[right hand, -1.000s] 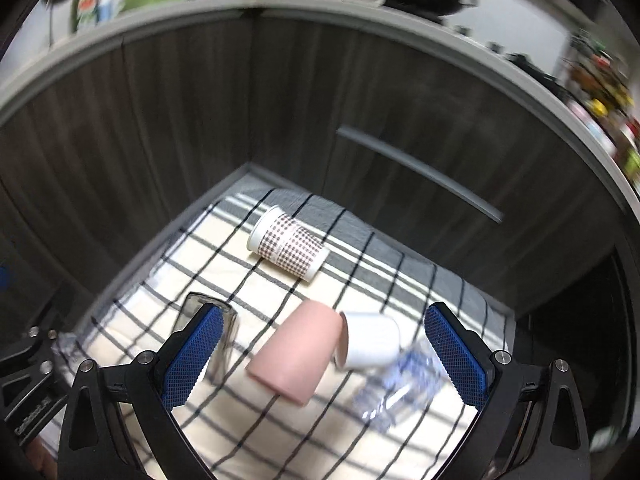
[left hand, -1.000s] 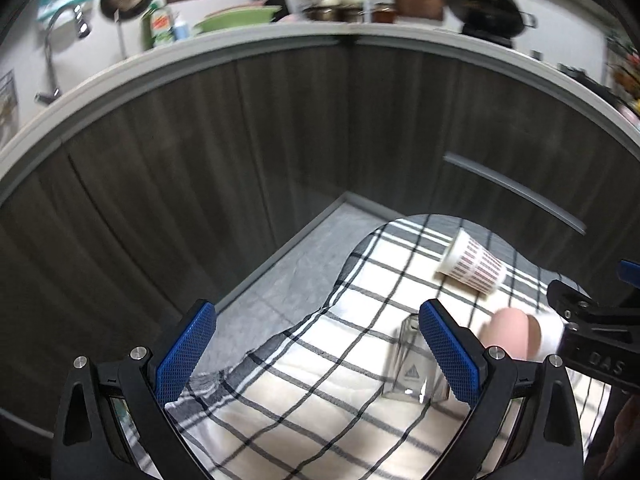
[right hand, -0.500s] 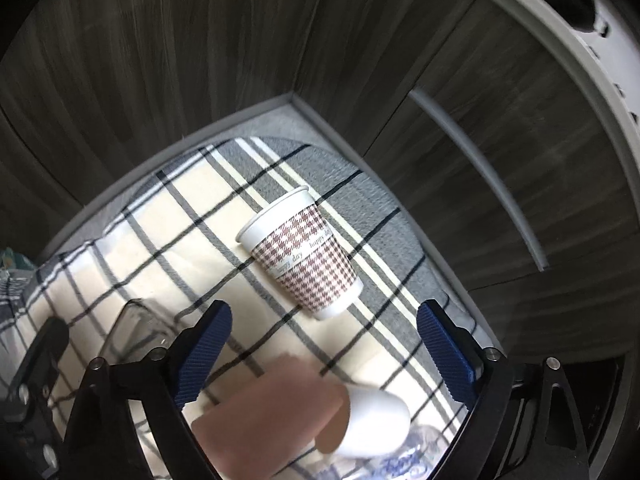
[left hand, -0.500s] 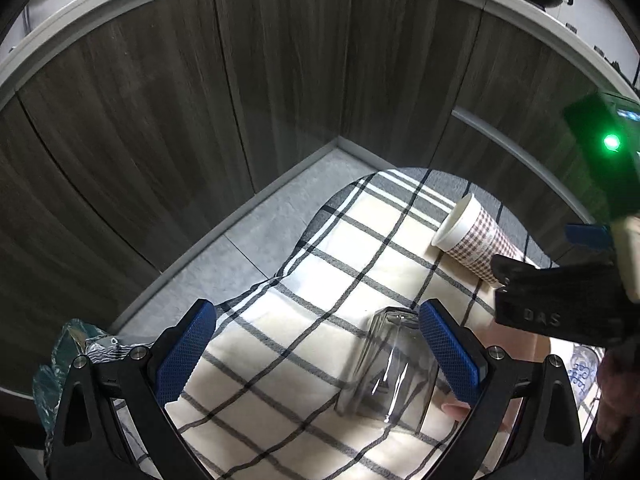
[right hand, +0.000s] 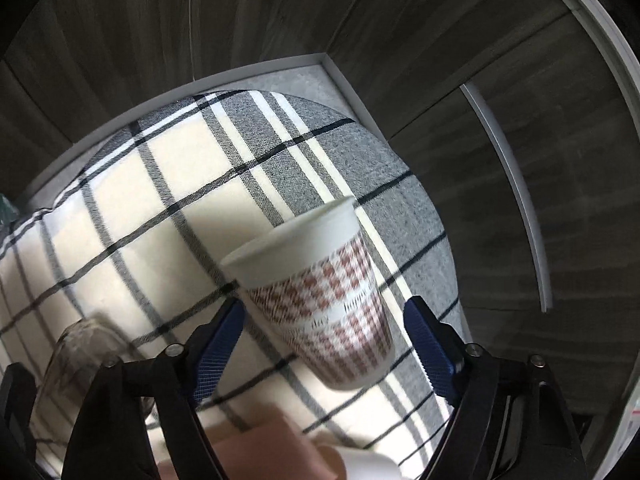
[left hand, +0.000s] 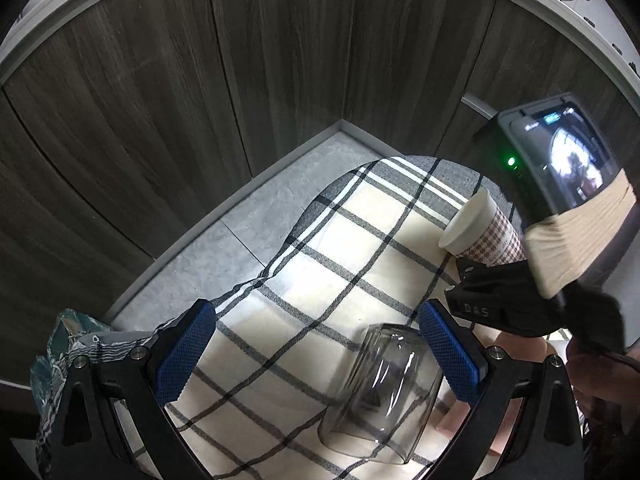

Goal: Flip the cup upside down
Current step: 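Lift the paper cup with the right tool and carry it toward the left tool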

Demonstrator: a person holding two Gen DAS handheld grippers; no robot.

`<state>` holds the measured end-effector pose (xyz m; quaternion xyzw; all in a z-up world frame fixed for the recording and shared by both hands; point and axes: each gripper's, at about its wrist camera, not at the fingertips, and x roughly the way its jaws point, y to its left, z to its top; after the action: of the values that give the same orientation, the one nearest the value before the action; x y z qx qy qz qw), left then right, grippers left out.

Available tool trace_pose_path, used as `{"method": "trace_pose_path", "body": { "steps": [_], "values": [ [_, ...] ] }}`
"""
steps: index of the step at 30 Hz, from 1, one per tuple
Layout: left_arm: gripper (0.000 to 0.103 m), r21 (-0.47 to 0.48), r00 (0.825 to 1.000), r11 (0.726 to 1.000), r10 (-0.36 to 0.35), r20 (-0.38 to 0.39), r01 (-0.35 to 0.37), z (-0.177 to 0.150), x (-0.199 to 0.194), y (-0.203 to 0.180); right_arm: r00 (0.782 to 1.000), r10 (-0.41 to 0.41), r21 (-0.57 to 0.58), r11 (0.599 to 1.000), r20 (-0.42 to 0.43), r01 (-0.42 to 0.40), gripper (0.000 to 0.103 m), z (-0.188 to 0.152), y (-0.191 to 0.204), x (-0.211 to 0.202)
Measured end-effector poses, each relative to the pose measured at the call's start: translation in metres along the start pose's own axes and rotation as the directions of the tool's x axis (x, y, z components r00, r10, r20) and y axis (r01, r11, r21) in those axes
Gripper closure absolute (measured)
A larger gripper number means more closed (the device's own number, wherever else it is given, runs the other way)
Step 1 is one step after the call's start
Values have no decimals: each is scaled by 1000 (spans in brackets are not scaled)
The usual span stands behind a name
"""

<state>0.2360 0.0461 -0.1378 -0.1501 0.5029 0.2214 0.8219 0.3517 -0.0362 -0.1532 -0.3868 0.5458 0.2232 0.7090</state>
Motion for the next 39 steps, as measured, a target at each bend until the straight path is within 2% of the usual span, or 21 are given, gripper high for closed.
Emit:
{"method": "trace_pose_path", "body": {
  "steps": [1,4,6,12,18,24,28,33,36,39],
  "values": [
    [0,-3,1000,1000,-1,-3,1,1,1,1,1000,7,-6,1000,-7,-7,32,1,2,3],
    [0,3,1000,1000,-2,1,2,1,1,1,1000,-14,-15,1000,1,14,35,3,4,8],
    [0,4,1000,1000,-3,2,3,0,1,2,1000,-2,-6,1000,14,2,36,2,4,6],
    [0,18,999,999,-27,16,27,-1,-6,6,998,-31,32,999,61,29,37,-5,4,-14],
    [0,103,993,993,-72,95,62,-4,-41,14,997,5,133,991,78,-15,37,-26,-1,-49],
    [0,155,983,982,-128,133,107,-10,-78,32,994,43,263,962,96,-67,37,-55,0,-84],
    [0,199,975,972,-157,158,125,-17,-100,46,990,86,376,918,113,-123,37,-81,1,-107],
    [0,228,966,963,-185,182,142,-22,-117,68,980,151,512,836,129,-196,37,-121,12,-126],
    [0,253,961,956,-199,194,147,-29,-121,83,971,192,589,771,144,-240,37,-146,26,-132],
    [0,287,956,943,-226,186,167,-37,-120,98,959,225,680,678,172,-281,37,-173,44,-137]
  ]
}}
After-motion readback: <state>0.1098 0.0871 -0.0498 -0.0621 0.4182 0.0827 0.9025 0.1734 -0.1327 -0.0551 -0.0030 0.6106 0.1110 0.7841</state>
